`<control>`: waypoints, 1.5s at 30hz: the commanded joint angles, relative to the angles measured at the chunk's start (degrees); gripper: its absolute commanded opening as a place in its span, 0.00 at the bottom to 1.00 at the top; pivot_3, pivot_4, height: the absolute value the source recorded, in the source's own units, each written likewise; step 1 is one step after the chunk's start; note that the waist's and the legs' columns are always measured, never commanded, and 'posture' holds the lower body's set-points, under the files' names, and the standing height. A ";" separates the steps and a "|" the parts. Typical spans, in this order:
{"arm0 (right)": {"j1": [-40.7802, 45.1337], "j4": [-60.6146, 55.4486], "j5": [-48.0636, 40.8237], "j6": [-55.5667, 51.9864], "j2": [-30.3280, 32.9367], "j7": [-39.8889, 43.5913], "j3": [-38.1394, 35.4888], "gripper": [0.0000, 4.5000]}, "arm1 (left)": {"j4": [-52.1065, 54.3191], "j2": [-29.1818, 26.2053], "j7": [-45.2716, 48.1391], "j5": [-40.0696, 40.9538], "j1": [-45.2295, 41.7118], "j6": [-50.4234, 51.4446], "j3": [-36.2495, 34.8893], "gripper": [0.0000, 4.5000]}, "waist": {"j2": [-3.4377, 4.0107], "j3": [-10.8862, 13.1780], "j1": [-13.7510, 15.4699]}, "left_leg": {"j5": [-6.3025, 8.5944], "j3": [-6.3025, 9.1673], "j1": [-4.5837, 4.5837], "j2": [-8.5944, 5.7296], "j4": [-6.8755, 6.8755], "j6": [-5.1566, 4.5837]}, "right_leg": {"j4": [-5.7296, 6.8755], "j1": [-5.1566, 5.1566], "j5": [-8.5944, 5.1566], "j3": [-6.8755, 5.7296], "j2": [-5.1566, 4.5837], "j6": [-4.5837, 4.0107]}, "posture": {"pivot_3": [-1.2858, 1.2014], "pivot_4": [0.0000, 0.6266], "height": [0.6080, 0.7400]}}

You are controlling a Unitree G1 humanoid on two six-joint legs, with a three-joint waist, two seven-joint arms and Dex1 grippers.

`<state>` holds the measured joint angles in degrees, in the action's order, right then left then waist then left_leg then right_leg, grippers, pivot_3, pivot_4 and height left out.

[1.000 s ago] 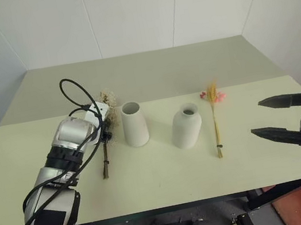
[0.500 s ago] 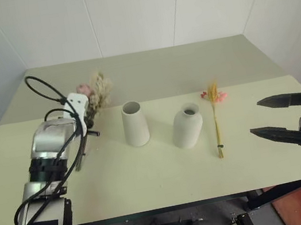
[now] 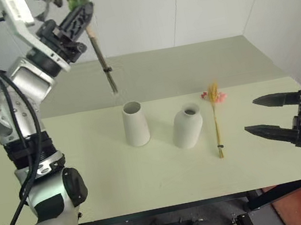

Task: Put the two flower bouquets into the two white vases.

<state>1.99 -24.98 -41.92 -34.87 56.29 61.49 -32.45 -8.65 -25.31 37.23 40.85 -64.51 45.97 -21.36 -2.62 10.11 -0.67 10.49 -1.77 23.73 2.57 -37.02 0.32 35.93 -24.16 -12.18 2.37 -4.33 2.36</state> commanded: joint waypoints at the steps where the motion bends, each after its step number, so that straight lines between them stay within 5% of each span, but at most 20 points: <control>1: 0.71 -2.13 -1.57 0.89 -0.30 -1.04 -1.54 1.00 | 0.29 0.51 3.36 -1.71 1.03 -4.96 3.96 0.03 | 0.00 0.00 -0.04 | 0.00 0.00 0.01 0.00 0.00 0.00 | 0.00 -0.01 0.00 0.00 0.00 0.00 | 0.52 0.24 1.00; 19: -2.24 -5.34 -3.46 -0.05 -0.72 -4.39 -3.34 1.00 | -1.94 -0.67 10.45 -7.33 9.04 -12.14 11.24 0.03 | 0.00 0.00 -0.07 | 0.00 0.00 0.02 0.02 0.01 -0.01 | -0.03 -0.02 0.00 0.01 0.02 -0.01 | 0.52 0.24 1.00; 27: -1.17 -4.25 -3.21 0.38 -0.60 -4.51 -1.42 1.00 | 4.52 -1.99 8.79 -6.07 15.82 -8.54 11.16 0.60 | 0.00 0.00 -0.05 | 0.00 0.00 0.03 0.02 0.00 -0.01 | -0.03 -0.02 0.01 0.01 0.01 -0.01 | 0.52 0.24 1.00; 32: -0.98 -3.57 -2.54 0.49 -0.88 -4.48 0.40 1.00 | 14.04 -10.57 12.59 -1.63 23.95 -2.35 7.54 0.98 | 0.01 -0.01 -0.64 | 0.00 -0.01 0.03 0.06 0.05 -0.01 | -0.03 -0.09 0.00 0.05 0.05 -0.03 | 0.52 0.24 1.00; 37: -0.52 -3.04 0.86 -1.67 -0.50 -8.15 5.31 1.00 | 21.64 -22.46 24.42 4.61 33.21 -0.91 3.03 0.99 | 0.01 0.00 -0.58 | 0.00 -0.02 -0.01 0.15 0.05 -0.01 | 0.02 -0.10 -0.03 0.01 0.10 -0.08 | 0.52 0.24 1.00; 45: 24.79 6.98 -4.38 -36.96 -6.24 -32.23 17.38 1.00 | 25.37 -33.17 41.05 -0.61 45.02 -16.93 -0.41 0.99 | 0.03 -0.01 -0.14 | 0.00 -0.13 -0.03 0.18 0.05 0.00 | -0.01 -0.17 -0.15 0.03 0.04 -0.62 | 0.52 0.24 1.00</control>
<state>22.62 -20.08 -45.71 -63.70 50.97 34.30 -15.68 15.76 -57.24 75.98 41.06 -19.58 32.26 -20.78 -2.59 10.10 -0.82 10.49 -1.90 23.72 2.76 -36.96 0.32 35.91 -24.33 -12.34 2.39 -4.28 1.72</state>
